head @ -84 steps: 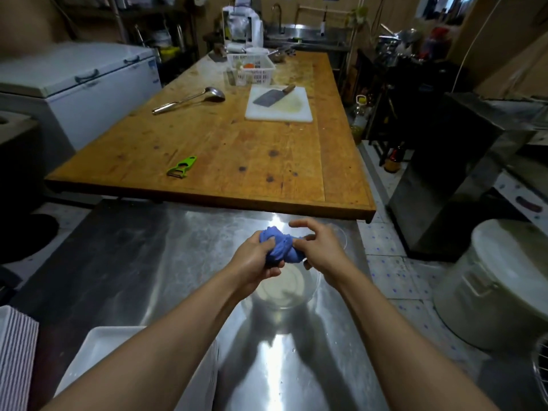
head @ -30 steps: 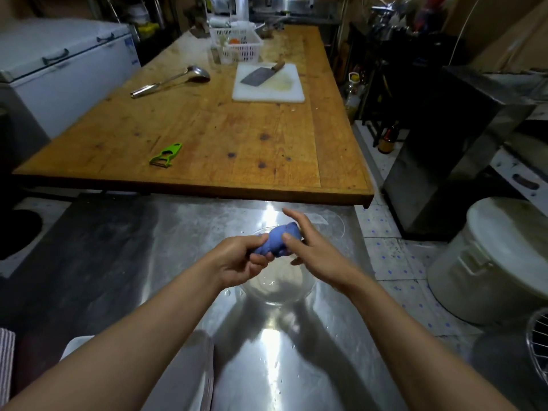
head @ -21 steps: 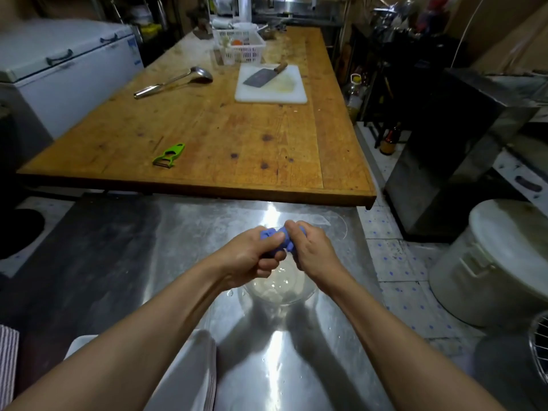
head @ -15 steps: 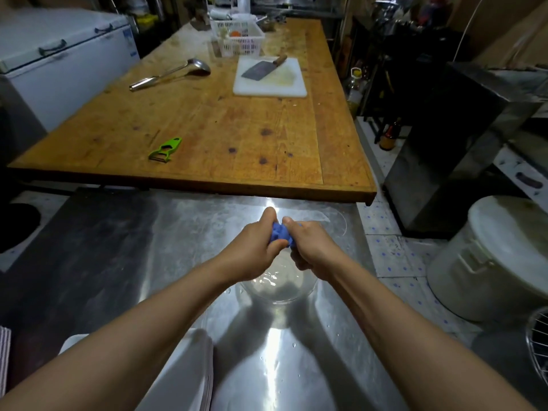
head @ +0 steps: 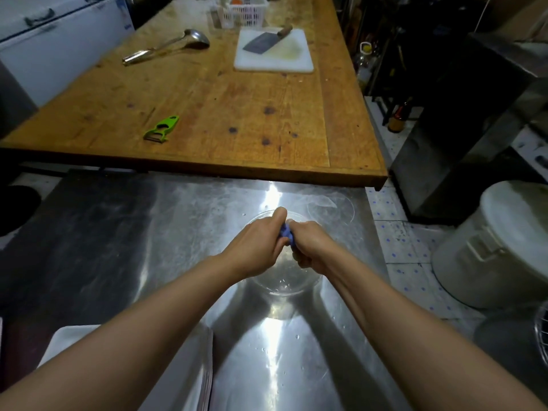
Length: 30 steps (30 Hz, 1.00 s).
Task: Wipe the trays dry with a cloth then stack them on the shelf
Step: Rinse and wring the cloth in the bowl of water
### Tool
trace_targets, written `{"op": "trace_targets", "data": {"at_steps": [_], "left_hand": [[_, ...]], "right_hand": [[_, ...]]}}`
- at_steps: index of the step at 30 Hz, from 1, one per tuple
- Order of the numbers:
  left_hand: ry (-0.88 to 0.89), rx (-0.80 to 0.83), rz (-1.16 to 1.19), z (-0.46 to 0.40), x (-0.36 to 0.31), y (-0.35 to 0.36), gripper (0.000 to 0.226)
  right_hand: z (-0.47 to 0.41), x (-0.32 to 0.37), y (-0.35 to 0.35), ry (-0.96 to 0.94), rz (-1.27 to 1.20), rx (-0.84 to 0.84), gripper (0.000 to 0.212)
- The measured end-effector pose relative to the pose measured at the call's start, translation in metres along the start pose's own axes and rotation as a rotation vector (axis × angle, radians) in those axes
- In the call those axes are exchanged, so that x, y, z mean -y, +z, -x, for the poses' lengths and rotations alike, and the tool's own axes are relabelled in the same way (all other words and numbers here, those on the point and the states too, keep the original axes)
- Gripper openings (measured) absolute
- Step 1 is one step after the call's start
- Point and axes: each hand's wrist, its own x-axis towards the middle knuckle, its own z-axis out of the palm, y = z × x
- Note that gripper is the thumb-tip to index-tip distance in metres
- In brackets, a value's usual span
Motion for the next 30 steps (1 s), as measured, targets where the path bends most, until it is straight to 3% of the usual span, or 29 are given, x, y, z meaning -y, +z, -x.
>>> {"op": "trace_targets", "data": {"at_steps": [3,8,10,12,15,18,21,23,25,30], "left_hand": [[-0.198,0.007,0.254,-0.003,-0.003,-0.008,0.015],[-0.769,0.037,1.235,-0.004,-0.008,-0.031,0.015],[-0.956,0.192,1.536,-0.001,-0.006,-0.045,0.019],[-1.0,0.36,1.683,0.003,-0.007,-0.056,0.018],[-0.941,0.532,1.742,0.011,-0.015,-0.063,0.019],[-0.894,0.579,1.725,0.014,-0.022,-0.06,0.042],[-0.796,0.508,1.778,0.02,-0.033,-0.058,0.03],[-0.668,0.404,1.67,0.023,-0.035,-0.056,0.028],[-0.504,0.314,1.359,0.024,-0.039,-0.056,0.019],[-0.131,0.147,0.196,0.017,-0.032,-0.052,0.016]], "right_hand": [[0.01,0.004,-0.005,-0.076,-0.039,0.072,0.039],[0.033,0.011,-0.02,-0.331,-0.023,0.193,0.026],[0.041,0.011,-0.025,-0.503,0.182,0.198,0.04],[0.045,0.01,-0.026,-0.713,0.457,0.126,0.049],[0.048,0.007,-0.022,-0.923,0.655,-0.004,0.038],[0.05,0.006,-0.011,-1.011,0.602,-0.082,0.026],[0.049,0.011,-0.006,-0.943,0.441,-0.209,0.023],[0.047,0.017,-0.006,-0.864,0.386,-0.254,0.029],[0.046,0.021,-0.007,-0.801,0.38,-0.271,0.035],[0.04,0.023,-0.003,-0.579,0.398,-0.21,0.041]]}}
